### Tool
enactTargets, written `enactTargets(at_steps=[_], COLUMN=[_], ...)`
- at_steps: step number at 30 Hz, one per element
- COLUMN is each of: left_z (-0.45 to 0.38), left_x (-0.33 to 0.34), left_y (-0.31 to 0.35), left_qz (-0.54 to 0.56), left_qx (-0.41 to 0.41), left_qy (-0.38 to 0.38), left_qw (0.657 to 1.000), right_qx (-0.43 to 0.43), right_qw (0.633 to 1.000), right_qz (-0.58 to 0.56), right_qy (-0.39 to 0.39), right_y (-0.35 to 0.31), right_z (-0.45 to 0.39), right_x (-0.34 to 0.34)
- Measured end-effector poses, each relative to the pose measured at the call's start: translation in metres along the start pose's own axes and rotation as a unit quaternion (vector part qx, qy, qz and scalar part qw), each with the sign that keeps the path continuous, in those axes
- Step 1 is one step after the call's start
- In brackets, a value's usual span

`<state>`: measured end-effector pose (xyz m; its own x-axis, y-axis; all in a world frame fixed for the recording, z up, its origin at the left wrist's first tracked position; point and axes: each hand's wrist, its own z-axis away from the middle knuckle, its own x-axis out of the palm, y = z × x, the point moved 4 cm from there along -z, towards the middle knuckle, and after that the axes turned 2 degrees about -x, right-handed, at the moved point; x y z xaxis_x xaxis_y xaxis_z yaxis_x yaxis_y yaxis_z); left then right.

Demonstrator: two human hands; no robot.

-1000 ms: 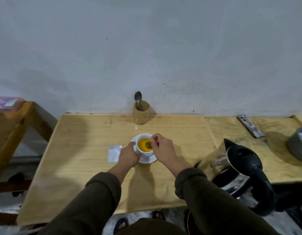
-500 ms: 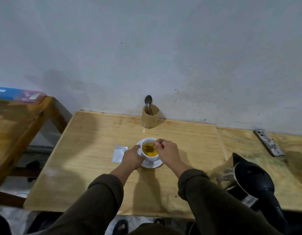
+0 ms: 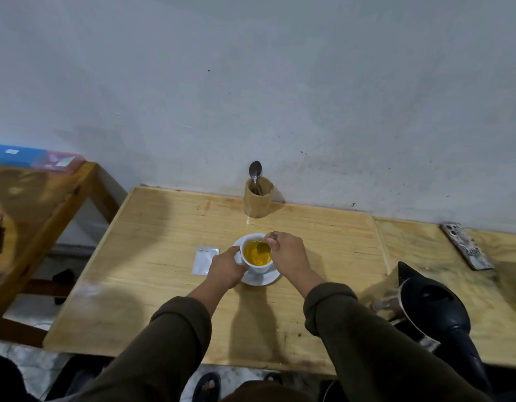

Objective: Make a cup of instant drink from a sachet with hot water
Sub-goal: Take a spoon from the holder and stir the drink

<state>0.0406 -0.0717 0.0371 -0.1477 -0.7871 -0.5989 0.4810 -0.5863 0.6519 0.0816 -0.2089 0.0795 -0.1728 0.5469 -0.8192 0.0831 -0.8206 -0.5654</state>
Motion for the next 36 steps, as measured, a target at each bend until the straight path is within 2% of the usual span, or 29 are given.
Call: enactTargets(at_steps=[3, 11, 16, 20, 30, 36], left_z=[-0.001, -0.001, -0.003, -0.005, -0.004, -0.004], left_x=[0.000, 0.000, 0.001, 0.002, 0.001, 0.001], left_y=[0.000, -0.002, -0.002, -0.001, -0.002, 0.000], left_qz=[0.003, -0.003, -0.015, -0.025, -0.035, -0.031], left_qx=[-0.006, -0.013, -0.008, -0.007, -0.006, 0.003], left_qy=[-0.001, -0.011, -0.008, -0.007, -0.015, -0.011], left_qw=[1.000, 1.000, 1.000, 1.000, 0.999, 0.999], right_qx=[0.017, 0.014, 0.022, 0.008, -0.018, -0.005], right_qw=[0.999, 0.996, 0.999, 1.000, 0.996, 0.998], right_qz=[-0.049, -0.066, -0.010, -0.012, -0.021, 0.032], right_qy=[-0.003, -0.056, -0.026, -0.021, -0.088, -0.045], right_y=[0.000, -0.001, 0.001, -0.001, -0.009, -0.005], right_z=[0.002, 0.000, -0.005, -0.005, -0.005, -0.010], right_x=[0.000, 0.004, 0.001, -0.001, 0.005, 0.001])
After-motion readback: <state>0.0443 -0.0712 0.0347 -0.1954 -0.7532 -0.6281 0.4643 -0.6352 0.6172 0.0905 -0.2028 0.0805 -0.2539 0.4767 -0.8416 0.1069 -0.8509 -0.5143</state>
